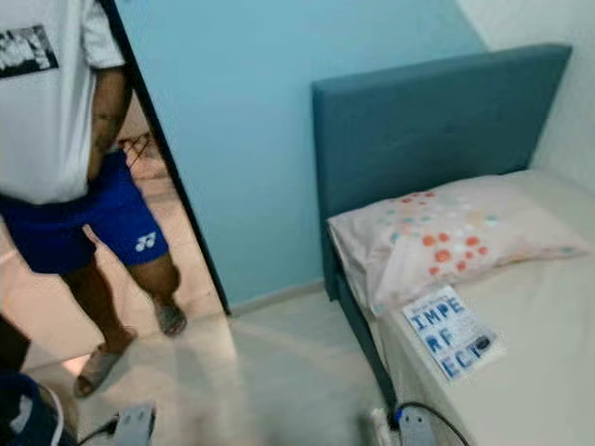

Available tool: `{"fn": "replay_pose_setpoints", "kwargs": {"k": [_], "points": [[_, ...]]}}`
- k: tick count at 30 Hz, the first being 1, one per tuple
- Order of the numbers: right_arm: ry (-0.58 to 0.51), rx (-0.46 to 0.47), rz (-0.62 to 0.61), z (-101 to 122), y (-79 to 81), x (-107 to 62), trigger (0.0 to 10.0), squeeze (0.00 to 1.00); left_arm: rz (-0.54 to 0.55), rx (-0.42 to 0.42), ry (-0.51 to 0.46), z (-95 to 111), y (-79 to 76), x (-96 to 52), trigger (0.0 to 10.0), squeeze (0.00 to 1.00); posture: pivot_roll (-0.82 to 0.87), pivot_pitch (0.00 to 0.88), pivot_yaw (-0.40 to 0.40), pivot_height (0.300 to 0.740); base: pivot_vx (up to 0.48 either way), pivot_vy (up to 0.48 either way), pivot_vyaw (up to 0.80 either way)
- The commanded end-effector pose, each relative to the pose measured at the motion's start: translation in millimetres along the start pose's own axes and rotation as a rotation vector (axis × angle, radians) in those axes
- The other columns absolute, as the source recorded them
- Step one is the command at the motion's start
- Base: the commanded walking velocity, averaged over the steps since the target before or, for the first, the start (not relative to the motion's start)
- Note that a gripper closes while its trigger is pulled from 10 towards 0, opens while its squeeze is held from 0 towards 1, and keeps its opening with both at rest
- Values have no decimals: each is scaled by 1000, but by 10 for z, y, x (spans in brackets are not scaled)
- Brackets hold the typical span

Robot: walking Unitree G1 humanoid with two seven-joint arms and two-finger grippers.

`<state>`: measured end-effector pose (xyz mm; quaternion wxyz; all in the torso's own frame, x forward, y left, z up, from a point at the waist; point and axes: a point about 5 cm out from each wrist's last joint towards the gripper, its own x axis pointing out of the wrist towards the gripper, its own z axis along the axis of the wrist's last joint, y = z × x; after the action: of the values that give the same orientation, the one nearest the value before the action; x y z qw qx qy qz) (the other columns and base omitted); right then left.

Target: Clean up the room

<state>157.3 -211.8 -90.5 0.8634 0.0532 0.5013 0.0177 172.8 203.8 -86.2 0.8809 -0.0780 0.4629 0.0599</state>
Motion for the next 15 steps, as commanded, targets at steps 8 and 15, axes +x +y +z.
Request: {"fn": "replay_pose_setpoints", "kwargs": {"k": [8, 15], "points": [[10, -5, 9, -46, 67, 13, 10000, 0, 33, 13, 10, -42, 69, -17, 10000, 0, -33, 17, 24, 740, 0, 0, 764], [20, -11, 4, -83, 53, 4, 10000, 0, 35, 19, 7, -52, 56, -17, 10000, 0, -31, 19, 19, 740, 0, 0, 763]]}}
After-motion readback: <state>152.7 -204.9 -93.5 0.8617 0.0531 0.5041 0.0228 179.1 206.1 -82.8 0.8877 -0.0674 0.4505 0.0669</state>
